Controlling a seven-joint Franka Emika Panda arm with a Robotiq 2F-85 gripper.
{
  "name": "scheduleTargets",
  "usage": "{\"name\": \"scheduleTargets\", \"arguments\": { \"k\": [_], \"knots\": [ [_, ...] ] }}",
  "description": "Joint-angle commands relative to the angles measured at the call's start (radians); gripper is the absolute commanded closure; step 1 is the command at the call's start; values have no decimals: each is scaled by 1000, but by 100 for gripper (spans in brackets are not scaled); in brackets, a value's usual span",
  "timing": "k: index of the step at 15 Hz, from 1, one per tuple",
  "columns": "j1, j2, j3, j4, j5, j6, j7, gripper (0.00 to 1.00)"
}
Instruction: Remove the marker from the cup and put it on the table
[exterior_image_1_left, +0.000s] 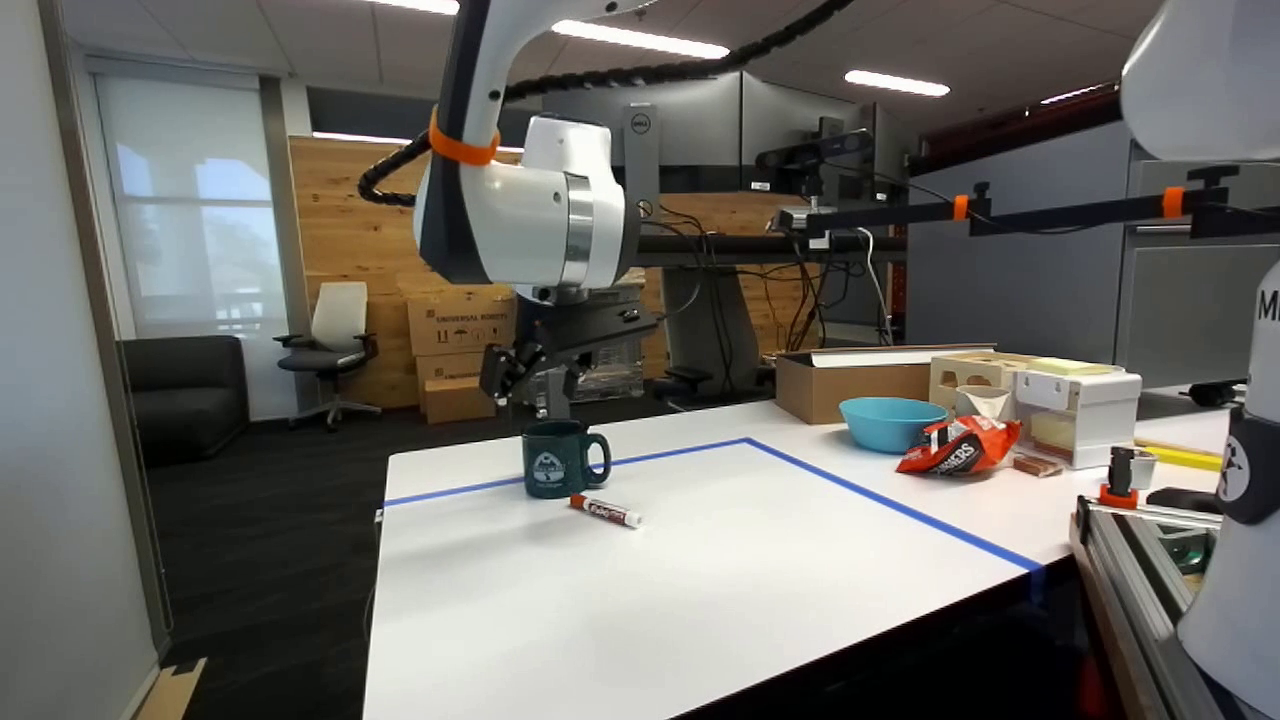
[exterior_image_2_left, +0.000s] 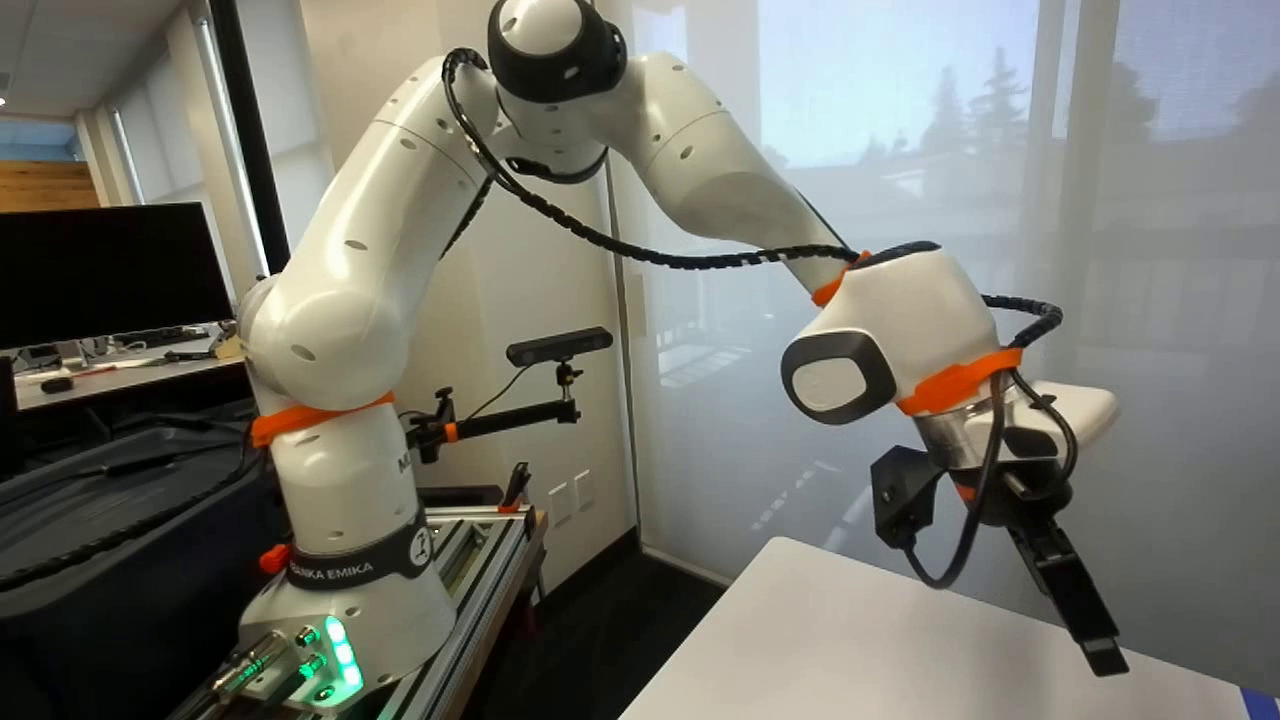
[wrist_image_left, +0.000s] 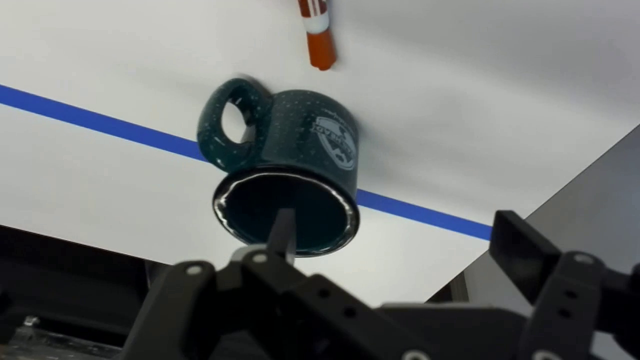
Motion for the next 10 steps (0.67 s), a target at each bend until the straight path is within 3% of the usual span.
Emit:
{"name": "scheduleTargets", "arguments": {
  "k": [1, 4, 5, 7, 10],
  "knots": [
    [158, 40, -225, -97, -181, -222, 219, 0],
    [215, 105, -349, -94, -312, -453, 294, 0],
    [164, 49, -280, -79, -271, -352, 260, 0],
    [187, 87, -326, -81, -305, -421, 281, 0],
    [190, 107, -331, -90, -307, -430, 280, 0]
  ]
}}
